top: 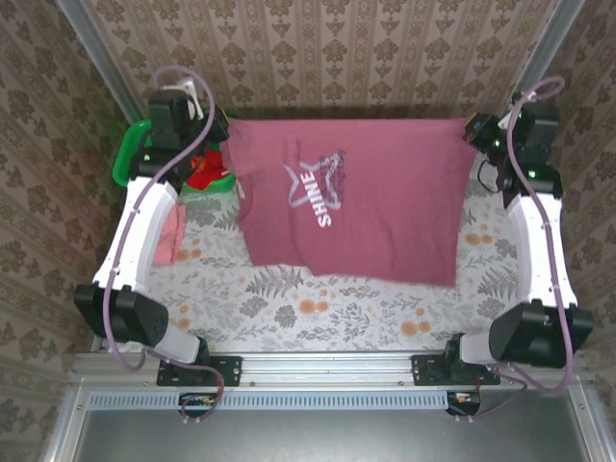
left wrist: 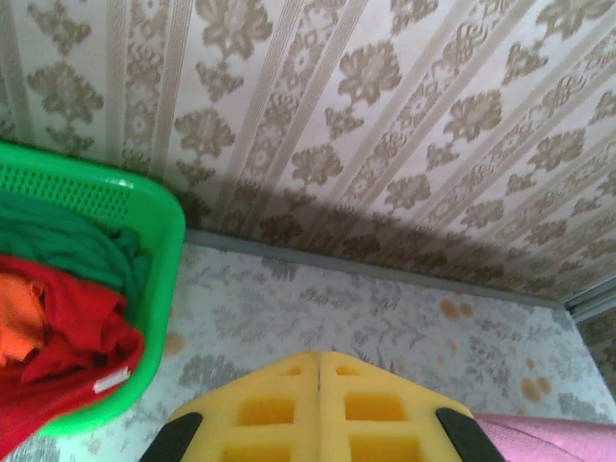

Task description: Fold and stack the t-shirts

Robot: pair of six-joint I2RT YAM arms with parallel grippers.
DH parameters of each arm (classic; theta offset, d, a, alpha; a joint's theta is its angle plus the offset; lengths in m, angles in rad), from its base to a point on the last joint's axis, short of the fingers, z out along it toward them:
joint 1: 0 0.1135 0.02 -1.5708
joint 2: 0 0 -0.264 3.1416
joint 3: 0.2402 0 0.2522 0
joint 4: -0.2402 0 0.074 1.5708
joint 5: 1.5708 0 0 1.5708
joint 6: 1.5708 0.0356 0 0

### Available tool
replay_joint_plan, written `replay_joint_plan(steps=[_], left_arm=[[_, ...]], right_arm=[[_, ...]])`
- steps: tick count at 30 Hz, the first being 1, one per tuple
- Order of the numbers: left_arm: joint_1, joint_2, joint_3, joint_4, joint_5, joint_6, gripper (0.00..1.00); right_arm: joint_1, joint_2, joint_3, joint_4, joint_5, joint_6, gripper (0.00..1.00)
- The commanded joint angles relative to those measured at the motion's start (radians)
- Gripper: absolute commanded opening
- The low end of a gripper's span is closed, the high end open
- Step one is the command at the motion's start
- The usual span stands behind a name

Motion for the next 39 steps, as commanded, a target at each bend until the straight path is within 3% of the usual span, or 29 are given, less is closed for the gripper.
replay_joint_plan(steps=[1, 5, 8, 12, 19, 25, 31, 39], left_arm=[[0.034, -0.024, 0.21, 0.019, 0.01, 0.019, 0.0], [0.062, -0.023, 0.331, -0.023, 0.026, 0.022, 0.0], [0.069, -0.068, 0.283, -0.014, 0.034, 0.019, 0.0], [0.07, -0.167, 0.033, 0.042, 0.047, -0.026, 0.0], [0.032, -0.339, -0.586, 0.109, 0.109, -0.181, 0.0], [-0.016, -0.439, -0.965, 0.071, 0.104, -0.287, 0.0], [-0.015, -0.488, -1.145, 0.04, 0.068, -0.326, 0.0], [0.0, -0.477, -1.181, 0.018, 0.048, -0.326, 0.0]], right_arm=[[-0.012, 0.013, 0.205, 0.067, 0.02, 0.018, 0.0], [-0.013, 0.017, 0.327, 0.021, 0.043, -0.015, 0.0], [-0.018, 0.001, 0.315, -0.027, 0.069, -0.05, 0.0], [-0.028, -0.124, 0.059, -0.019, 0.11, -0.056, 0.0], [-0.063, -0.323, -0.494, -0.056, 0.132, -0.071, 0.0], [-0.074, -0.341, -0.819, -0.095, 0.123, -0.018, 0.0], [-0.074, -0.282, -0.966, -0.074, 0.107, 0.04, 0.0], [-0.074, -0.259, -0.986, -0.094, 0.125, 0.024, 0.0]])
